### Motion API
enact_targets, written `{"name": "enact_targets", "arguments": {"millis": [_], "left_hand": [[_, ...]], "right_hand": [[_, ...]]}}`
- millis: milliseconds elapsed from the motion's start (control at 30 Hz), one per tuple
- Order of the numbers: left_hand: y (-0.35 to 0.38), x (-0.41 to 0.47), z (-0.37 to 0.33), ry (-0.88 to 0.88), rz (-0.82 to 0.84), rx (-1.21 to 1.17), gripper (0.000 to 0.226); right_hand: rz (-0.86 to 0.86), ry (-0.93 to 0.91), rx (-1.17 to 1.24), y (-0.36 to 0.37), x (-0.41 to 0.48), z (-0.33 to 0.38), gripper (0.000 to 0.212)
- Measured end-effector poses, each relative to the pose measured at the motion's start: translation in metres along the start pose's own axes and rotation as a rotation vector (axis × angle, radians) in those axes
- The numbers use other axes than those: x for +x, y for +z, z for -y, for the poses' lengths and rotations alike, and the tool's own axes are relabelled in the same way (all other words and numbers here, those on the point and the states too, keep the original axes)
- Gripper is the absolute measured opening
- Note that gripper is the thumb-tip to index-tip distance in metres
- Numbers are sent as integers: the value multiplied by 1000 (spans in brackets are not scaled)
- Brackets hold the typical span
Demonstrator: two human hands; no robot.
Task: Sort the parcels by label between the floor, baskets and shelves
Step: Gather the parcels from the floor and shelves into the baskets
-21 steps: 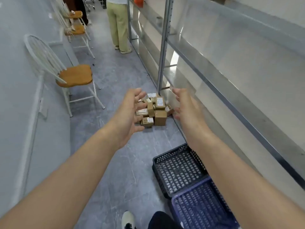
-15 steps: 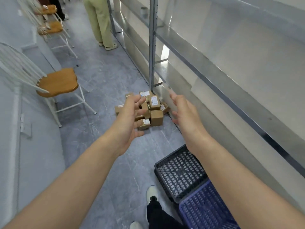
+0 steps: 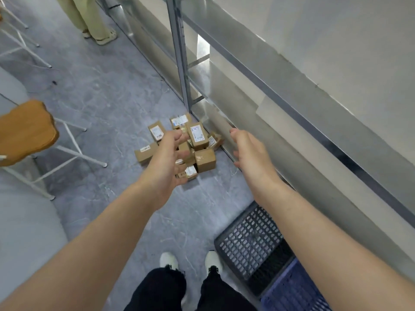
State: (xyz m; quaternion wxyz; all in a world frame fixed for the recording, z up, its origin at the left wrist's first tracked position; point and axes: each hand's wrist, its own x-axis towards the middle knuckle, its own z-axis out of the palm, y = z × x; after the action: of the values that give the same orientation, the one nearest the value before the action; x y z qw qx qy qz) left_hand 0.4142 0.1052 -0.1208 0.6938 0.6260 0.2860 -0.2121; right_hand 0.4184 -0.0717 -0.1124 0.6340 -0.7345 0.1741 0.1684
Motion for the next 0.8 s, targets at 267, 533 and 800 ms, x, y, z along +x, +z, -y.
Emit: {"name": "enact_targets", "arguments": {"millis": [267, 533, 800], "left_hand": [[-44, 165, -47, -110, 54, 52, 53], [-71, 306, -78, -243, 150, 91, 52], [-43, 418, -67, -318, 111, 36, 47]], "right_hand": [[-116, 91, -1, 68, 141, 2, 20], [-279, 187, 35, 123, 252, 9, 18], [-261, 264, -37, 127, 372, -36, 34]]}}
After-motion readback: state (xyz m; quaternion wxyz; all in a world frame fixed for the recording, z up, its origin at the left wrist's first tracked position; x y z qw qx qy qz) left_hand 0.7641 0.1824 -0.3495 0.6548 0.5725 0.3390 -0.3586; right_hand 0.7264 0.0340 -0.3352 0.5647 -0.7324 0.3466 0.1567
